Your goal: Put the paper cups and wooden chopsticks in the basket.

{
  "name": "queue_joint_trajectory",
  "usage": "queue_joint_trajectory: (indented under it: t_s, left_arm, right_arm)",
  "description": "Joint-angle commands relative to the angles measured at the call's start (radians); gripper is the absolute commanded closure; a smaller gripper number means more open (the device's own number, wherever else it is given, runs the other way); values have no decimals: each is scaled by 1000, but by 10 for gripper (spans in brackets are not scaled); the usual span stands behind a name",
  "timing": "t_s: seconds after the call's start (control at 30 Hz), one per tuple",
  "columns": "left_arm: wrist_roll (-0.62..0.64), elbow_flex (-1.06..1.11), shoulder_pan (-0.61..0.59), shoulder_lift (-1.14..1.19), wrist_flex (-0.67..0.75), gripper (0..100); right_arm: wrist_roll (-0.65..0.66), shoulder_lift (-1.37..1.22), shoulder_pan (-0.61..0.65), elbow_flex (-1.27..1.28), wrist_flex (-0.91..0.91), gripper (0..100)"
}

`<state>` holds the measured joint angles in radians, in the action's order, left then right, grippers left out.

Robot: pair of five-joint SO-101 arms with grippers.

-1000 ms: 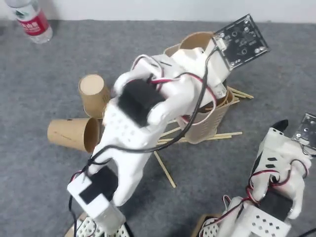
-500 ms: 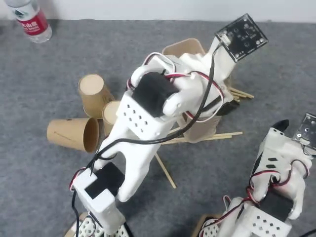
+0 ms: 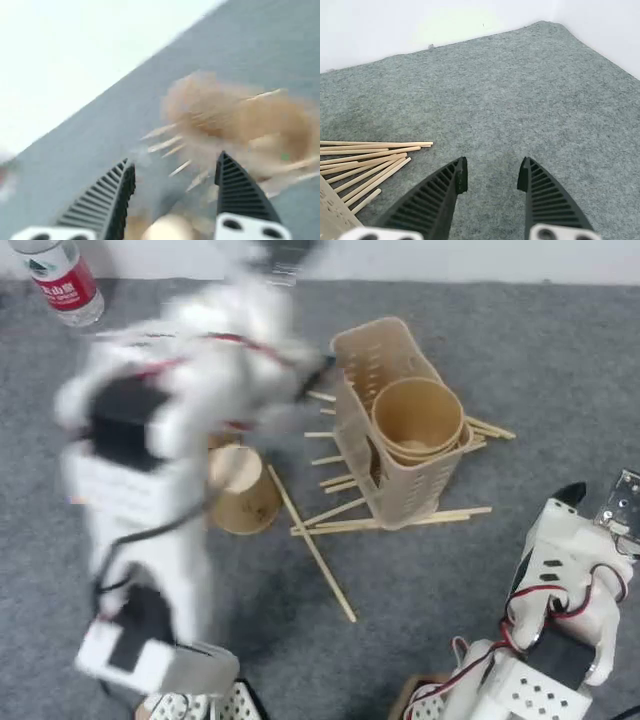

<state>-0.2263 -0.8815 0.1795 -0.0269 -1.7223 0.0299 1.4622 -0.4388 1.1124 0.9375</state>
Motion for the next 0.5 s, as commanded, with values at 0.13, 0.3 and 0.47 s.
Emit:
queue_joint_trajectory:
  t_s: [0.13, 0.3, 0.47]
  left_arm:
    - [-399, 644, -508, -201, 129, 750]
    - [-399, 998, -586, -219, 569, 749]
    - [-351, 1228, -529, -218, 902, 746]
  right_arm:
    - [-2, 2, 94, -5, 13, 828]
    - [-2, 2, 96, -5, 16, 827]
    - [-2, 2, 96, -3, 16, 827]
